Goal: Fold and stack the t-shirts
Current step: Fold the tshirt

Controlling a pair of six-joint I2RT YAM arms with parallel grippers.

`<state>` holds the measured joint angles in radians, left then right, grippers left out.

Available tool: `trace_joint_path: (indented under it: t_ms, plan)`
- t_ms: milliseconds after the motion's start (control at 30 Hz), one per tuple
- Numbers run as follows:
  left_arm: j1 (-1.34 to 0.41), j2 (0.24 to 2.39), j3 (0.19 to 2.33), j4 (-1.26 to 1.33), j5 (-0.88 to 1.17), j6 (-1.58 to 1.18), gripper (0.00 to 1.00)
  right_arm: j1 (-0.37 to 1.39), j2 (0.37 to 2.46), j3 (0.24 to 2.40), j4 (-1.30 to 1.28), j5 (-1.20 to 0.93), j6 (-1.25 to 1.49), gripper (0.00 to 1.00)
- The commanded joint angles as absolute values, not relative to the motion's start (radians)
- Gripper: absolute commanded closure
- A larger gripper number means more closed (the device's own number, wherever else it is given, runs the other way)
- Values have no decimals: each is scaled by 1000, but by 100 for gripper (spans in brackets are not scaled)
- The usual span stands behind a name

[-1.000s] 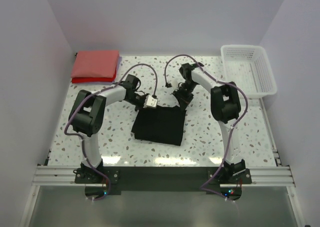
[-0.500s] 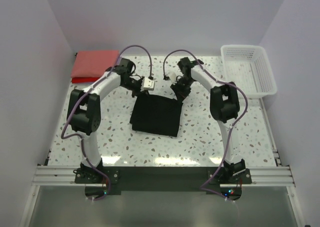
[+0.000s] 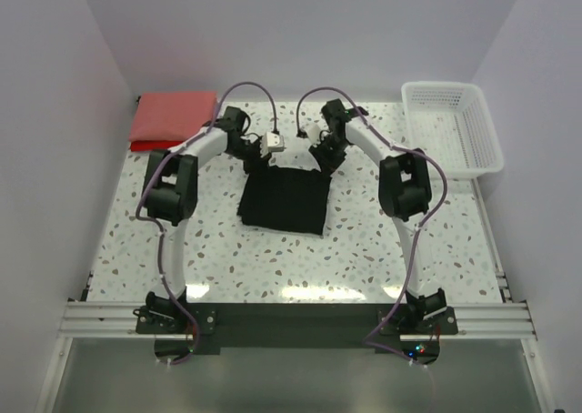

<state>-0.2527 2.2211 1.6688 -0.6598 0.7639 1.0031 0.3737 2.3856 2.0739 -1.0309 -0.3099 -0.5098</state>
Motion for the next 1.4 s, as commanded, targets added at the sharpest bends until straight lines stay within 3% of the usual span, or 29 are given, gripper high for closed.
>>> trace_joint_path:
  t_ms: [0, 33, 67, 167, 200, 233, 300, 533, 767, 867, 1167, 1367]
  plan:
    - [-224, 2256, 1749, -549, 681, 902, 88, 362, 2401, 2112, -899, -181, -450, 100]
    - [-222, 2270, 1776, -543, 658, 891, 87, 362, 2405, 2121, -866, -169, -445, 100]
    - [-218, 2275, 1790, -532, 649, 856, 86, 362, 2408, 2129, -850, -152, -430, 94]
    - [-192, 2264, 1842, -548, 670, 780, 70, 362, 2399, 2167, -825, -115, -417, 64]
    - [-181, 2250, 1845, -546, 681, 747, 65, 361, 2367, 2164, -818, -110, -398, 48]
    - [-169, 2214, 1847, -546, 719, 711, 56, 359, 2340, 2158, -805, -118, -387, 43]
    - [-135, 2166, 1838, -549, 770, 591, 51, 359, 2248, 2126, -796, -149, -354, 33]
    - [-133, 1890, 1521, -566, 1049, 255, 49, 376, 2034, 1892, -784, -738, -120, 37]
    - [-146, 1868, 1214, -367, 1144, -44, 54, 485, 2057, 1652, -726, -957, 23, 54]
    - [-158, 1920, 1166, -256, 1134, -139, 55, 489, 2130, 1591, -693, -957, 47, 57]
    - [-77, 2167, 1123, -245, 997, -179, 57, 348, 2333, 1546, -699, -723, 14, 61]
    - [-38, 2112, 1129, -323, 1014, -63, 52, 290, 2287, 1545, -755, -594, -63, 61]
